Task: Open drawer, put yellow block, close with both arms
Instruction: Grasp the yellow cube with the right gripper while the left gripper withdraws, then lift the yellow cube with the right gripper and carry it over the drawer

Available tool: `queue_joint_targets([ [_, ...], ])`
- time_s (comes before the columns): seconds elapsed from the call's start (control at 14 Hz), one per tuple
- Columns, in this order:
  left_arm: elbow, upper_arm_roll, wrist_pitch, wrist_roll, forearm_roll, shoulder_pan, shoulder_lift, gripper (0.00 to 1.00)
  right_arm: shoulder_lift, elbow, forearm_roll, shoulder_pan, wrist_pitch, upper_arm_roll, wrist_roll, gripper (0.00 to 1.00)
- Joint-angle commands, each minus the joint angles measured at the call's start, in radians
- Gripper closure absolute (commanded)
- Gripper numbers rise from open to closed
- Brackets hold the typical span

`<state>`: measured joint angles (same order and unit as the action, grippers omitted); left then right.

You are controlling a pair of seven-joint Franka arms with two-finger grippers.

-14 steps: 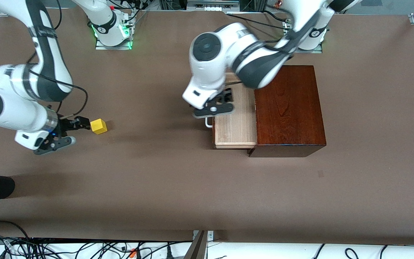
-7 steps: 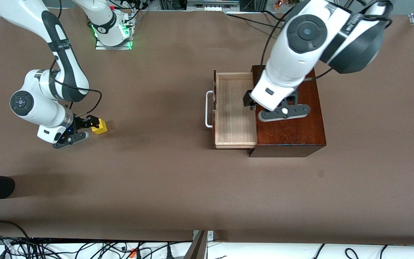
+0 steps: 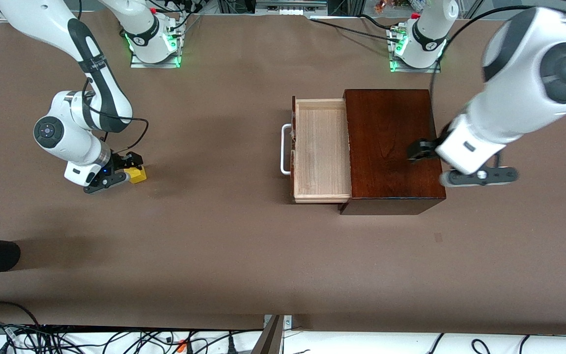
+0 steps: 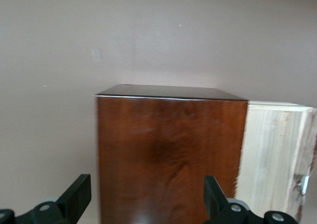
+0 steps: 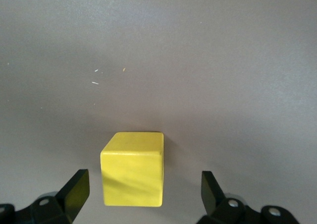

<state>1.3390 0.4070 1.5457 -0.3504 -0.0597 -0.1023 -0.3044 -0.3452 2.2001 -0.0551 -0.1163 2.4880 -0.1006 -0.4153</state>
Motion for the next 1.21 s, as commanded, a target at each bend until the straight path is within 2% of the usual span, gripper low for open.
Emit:
queue_joint_targets([
  [0.0,0.149,-0.193,0.008,0.129,0.07,0.1,0.167,0.0,0.029,0.032,-0.017,0.007,0.015,0.012,-0.028,0.1],
  [0.29,0.227,-0.396,0.007,0.224,0.097,0.222,0.281,0.0,0.018,0.038,-0.018,0.007,0.017,0.01,-0.028,0.18],
  [0.71,0.224,-0.404,-0.015,0.281,0.095,0.211,0.31,0.0,0.009,0.038,-0.018,0.006,0.019,0.018,-0.028,0.41],
  [1.0,0.22,-0.402,-0.016,0.31,0.095,0.208,0.31,0.0,0.029,0.029,-0.015,0.006,0.006,0.038,-0.075,0.74],
  [1.14,0.212,-0.399,-0.016,0.312,0.086,0.207,0.311,0.0,0.07,0.0,-0.012,0.006,-0.012,0.053,-0.141,0.76],
])
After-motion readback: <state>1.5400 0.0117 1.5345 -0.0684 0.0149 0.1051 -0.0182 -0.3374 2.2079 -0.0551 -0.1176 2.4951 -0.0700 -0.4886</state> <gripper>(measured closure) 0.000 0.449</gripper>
